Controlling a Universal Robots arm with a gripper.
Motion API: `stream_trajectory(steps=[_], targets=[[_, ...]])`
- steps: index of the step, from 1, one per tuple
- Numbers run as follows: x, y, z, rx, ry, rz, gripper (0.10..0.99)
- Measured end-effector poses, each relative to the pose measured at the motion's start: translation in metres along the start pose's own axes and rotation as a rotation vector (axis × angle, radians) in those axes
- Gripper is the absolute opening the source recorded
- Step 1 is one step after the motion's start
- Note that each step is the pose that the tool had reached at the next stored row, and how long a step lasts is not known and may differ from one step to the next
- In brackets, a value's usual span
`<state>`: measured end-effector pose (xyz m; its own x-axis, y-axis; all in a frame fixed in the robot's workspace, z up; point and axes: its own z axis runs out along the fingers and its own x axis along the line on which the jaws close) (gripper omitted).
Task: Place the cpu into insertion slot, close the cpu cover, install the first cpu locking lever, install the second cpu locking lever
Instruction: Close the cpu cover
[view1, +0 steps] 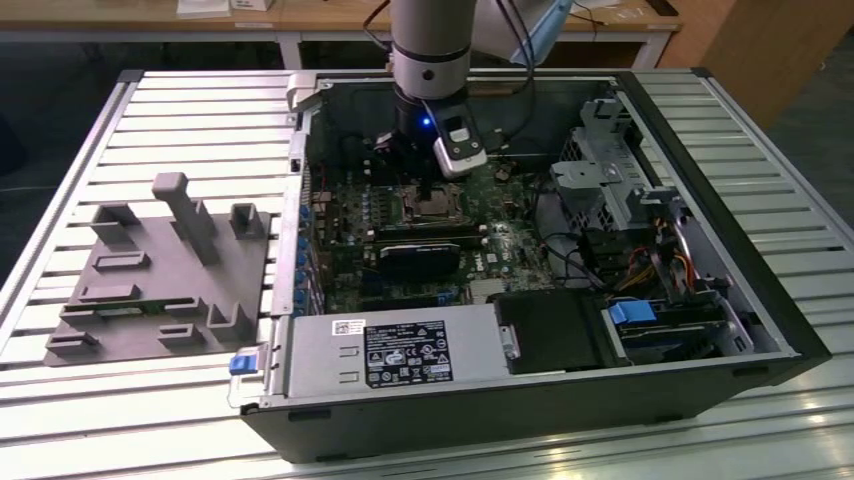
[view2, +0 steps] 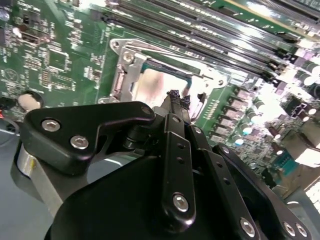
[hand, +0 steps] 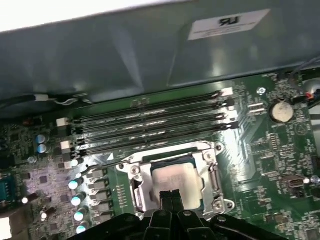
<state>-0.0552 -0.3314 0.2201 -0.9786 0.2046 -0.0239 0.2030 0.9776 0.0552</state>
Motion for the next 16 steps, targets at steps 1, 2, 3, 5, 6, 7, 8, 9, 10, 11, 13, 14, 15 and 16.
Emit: stream_trajectory(steps=[1, 2, 3, 5, 6, 7, 8, 9, 10, 11, 13, 14, 15, 16], targets=[[0.0017, -0.0008, 0.0004, 0.0, 0.0001, -0.002, 0.102], [0.0038, -0.0014, 0.001, -0.001, 0.0002, -0.004, 0.102], [0.0054, -0.0018, 0.0016, -0.001, 0.0005, -0.007, 0.102], [0.0082, -0.0025, 0.0029, -0.003, 0.0013, -0.015, 0.102], [0.0093, -0.0028, 0.0037, -0.003, 0.0016, -0.019, 0.102], [0.0103, -0.003, 0.0048, -0.004, 0.0019, -0.024, 0.102], [0.0111, -0.0033, 0.006, -0.004, 0.0022, -0.028, 0.102], [0.012, -0.0035, 0.0074, -0.004, 0.0025, -0.033, 0.102], [0.0128, -0.0038, 0.0088, -0.004, 0.0027, -0.037, 0.102], [0.0135, -0.004, 0.01, -0.004, 0.0029, -0.042, 0.102], [0.0144, -0.0042, 0.012, -0.004, 0.0033, -0.049, 0.102], [0.0144, -0.0043, 0.0127, -0.004, 0.0035, -0.051, 0.102], [0.0144, -0.0043, 0.0133, -0.004, 0.0036, -0.053, 0.102], [0.0145, -0.0044, 0.0139, -0.004, 0.0037, -0.055, 0.102]])
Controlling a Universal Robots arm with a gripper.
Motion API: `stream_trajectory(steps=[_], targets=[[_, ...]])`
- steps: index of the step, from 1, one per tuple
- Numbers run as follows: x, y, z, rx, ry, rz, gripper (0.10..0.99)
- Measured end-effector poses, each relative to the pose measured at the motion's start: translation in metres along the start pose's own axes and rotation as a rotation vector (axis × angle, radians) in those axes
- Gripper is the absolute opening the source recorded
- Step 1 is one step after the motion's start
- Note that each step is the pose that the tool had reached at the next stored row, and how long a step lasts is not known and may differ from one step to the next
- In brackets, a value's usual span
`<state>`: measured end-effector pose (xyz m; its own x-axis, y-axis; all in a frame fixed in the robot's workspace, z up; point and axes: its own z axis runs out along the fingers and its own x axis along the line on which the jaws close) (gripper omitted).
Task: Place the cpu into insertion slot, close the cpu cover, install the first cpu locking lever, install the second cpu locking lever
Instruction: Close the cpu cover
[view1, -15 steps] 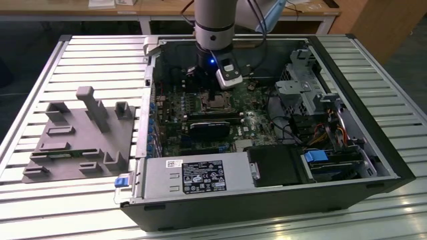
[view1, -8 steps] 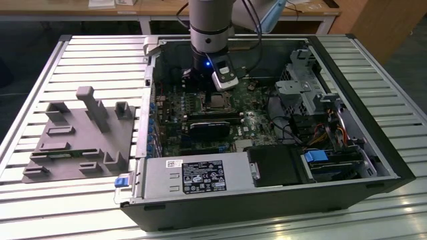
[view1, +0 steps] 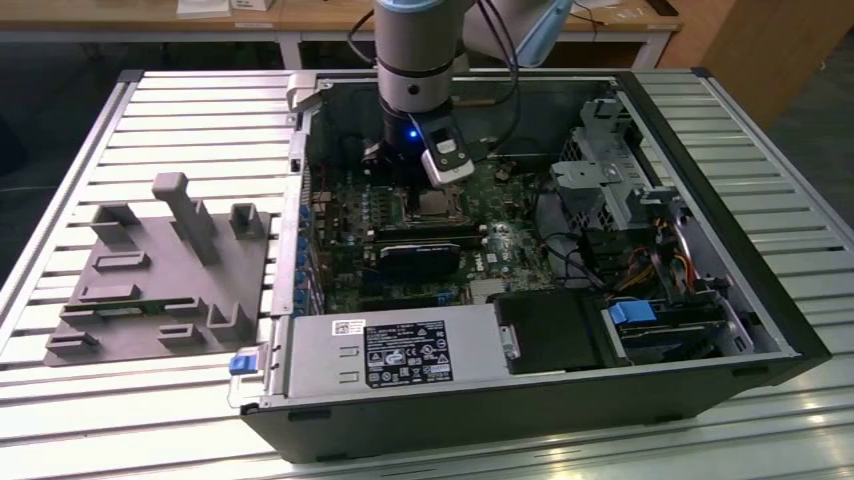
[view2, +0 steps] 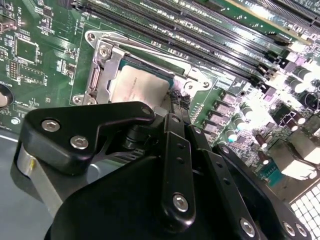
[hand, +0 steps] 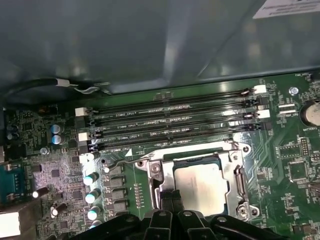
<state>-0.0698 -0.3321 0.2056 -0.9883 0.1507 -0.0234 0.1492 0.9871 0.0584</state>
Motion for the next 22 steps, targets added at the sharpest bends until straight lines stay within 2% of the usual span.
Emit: stream_trajectory(steps=[5, 11, 22], targets=[[0.002, -0.0004, 0.002, -0.002, -0.0026, -0.016, 0.102], [0.0045, -0.0008, 0.0034, -0.013, -0.0031, -0.036, 0.102], [0.0048, -0.0011, 0.0064, -0.013, -0.003, -0.039, 0.102]])
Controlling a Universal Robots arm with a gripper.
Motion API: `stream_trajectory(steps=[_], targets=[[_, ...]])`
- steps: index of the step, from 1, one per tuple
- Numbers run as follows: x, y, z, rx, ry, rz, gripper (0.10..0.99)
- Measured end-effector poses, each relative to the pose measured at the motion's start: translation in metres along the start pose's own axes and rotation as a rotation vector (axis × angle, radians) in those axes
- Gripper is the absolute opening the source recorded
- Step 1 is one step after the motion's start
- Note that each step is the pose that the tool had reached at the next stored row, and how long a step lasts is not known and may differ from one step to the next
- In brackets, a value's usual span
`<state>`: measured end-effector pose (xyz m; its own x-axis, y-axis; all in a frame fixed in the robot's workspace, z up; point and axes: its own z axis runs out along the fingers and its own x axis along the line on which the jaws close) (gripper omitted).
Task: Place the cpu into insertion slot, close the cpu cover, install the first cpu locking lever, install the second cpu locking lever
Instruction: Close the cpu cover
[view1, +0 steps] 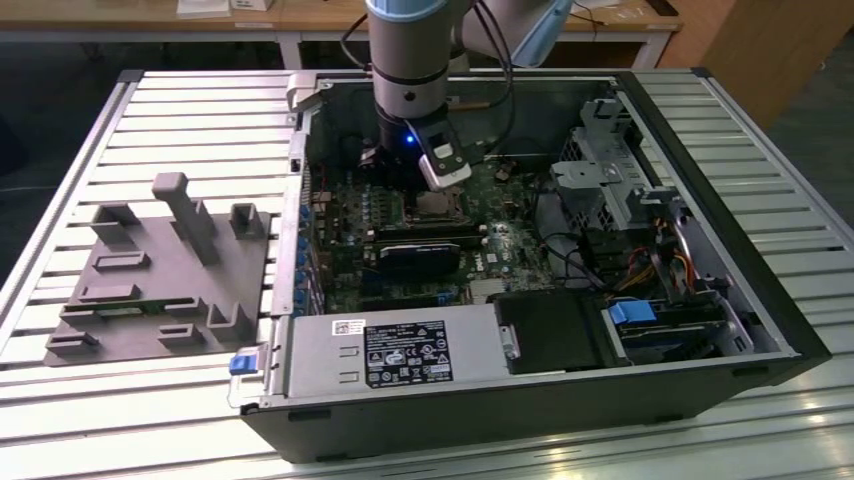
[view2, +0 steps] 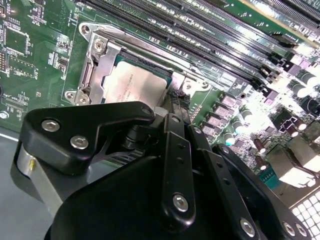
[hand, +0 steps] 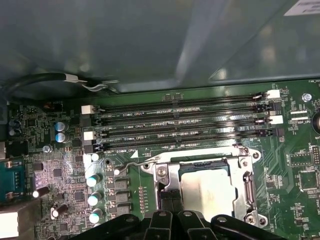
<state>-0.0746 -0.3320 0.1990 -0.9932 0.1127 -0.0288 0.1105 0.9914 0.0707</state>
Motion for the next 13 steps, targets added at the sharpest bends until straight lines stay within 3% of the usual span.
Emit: stream_trajectory(steps=[7, 13], targets=[[0.0, 0.0, -0.0004, 0.0, 0.0001, 0.0, 0.102], [-0.0002, 0.0005, -0.0078, 0.0, -0.0004, 0.0, 0.102]])
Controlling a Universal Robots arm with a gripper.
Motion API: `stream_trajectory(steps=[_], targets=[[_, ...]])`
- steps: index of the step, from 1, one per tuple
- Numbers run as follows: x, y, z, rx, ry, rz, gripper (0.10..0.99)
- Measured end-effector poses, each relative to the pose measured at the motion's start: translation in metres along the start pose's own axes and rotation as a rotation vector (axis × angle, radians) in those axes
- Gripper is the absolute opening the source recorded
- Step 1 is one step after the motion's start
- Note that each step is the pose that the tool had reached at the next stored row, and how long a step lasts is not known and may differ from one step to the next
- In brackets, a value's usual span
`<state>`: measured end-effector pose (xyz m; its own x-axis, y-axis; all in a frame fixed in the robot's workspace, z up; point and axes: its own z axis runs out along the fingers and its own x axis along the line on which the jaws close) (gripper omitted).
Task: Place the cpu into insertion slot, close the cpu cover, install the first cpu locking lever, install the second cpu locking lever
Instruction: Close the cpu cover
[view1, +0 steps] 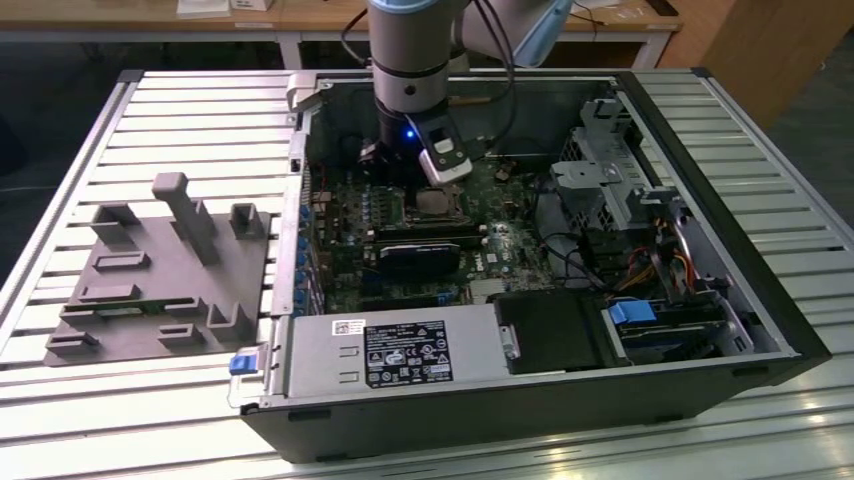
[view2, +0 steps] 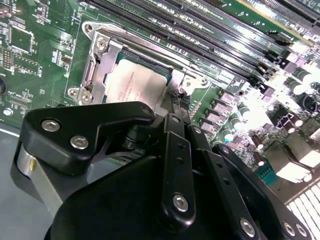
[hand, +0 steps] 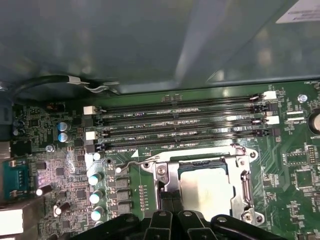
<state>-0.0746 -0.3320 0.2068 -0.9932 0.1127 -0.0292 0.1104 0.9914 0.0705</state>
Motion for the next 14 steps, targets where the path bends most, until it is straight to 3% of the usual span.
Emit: stream_trajectory(steps=[6, 9, 14], targets=[[-0.0003, 0.0007, -0.0098, 0.0, -0.0009, 0.0, 0.102], [-0.0007, 0.0008, -0.0102, 0.0, -0.0012, 0.0, 0.102], [-0.0136, 0.0022, -0.0098, 0.0, 0.0006, 0.0, 0.102]])
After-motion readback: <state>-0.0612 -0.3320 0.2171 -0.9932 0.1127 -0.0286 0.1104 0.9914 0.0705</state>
